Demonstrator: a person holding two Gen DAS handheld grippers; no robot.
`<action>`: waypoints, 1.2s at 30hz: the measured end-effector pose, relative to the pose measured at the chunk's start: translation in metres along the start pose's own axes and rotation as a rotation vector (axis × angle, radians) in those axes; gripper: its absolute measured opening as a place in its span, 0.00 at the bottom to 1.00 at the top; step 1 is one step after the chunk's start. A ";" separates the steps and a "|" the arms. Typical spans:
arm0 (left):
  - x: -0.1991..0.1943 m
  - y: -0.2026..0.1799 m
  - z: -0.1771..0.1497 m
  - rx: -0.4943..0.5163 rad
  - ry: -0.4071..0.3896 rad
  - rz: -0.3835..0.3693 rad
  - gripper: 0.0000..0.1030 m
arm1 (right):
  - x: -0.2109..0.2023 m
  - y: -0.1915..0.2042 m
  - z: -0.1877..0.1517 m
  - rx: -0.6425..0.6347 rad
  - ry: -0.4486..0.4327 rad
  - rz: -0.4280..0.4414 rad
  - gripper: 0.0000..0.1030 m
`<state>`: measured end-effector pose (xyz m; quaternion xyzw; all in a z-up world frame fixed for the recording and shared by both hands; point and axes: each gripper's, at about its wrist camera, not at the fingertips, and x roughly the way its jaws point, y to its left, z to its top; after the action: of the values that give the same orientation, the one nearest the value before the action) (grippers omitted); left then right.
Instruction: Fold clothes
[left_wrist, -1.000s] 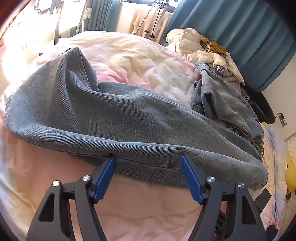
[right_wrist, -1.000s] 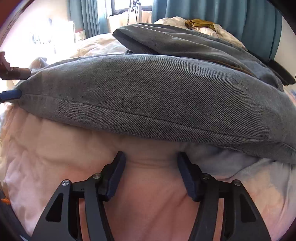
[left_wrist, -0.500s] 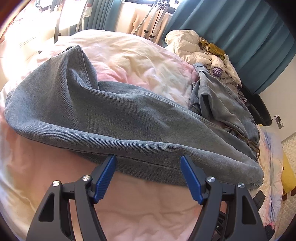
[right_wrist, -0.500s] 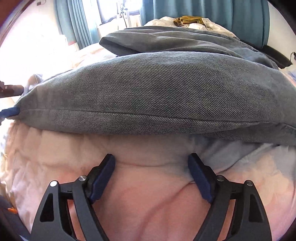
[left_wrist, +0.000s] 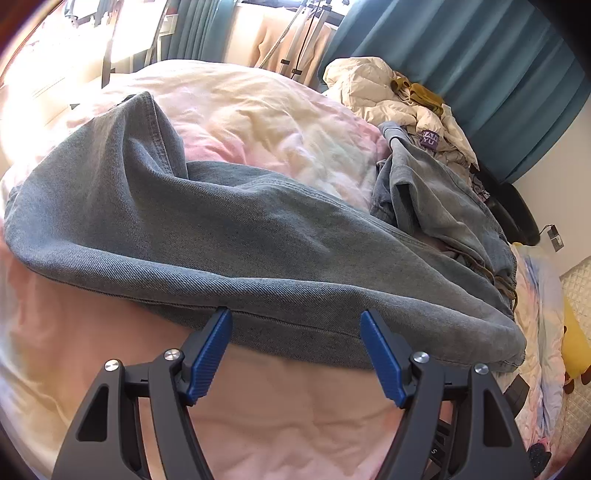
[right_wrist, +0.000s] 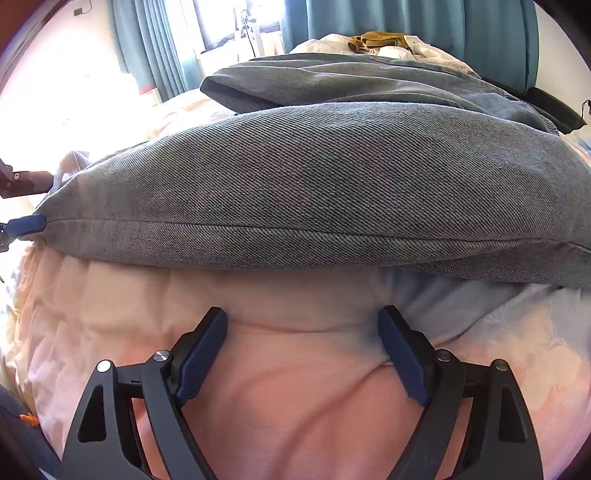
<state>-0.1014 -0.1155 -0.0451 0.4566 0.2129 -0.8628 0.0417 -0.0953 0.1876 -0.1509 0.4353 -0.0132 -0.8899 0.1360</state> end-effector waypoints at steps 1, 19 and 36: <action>0.001 -0.001 0.000 0.005 0.004 0.004 0.71 | 0.002 0.002 0.001 -0.001 0.000 0.000 0.83; 0.006 -0.019 -0.008 0.094 0.008 0.032 0.71 | 0.007 0.002 0.012 -0.002 -0.001 0.002 0.83; 0.001 -0.024 -0.008 0.120 -0.011 0.025 0.71 | 0.001 0.004 0.012 -0.001 -0.002 0.002 0.83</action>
<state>-0.1019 -0.0908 -0.0418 0.4561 0.1549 -0.8760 0.0260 -0.1045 0.1827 -0.1441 0.4341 -0.0133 -0.8902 0.1374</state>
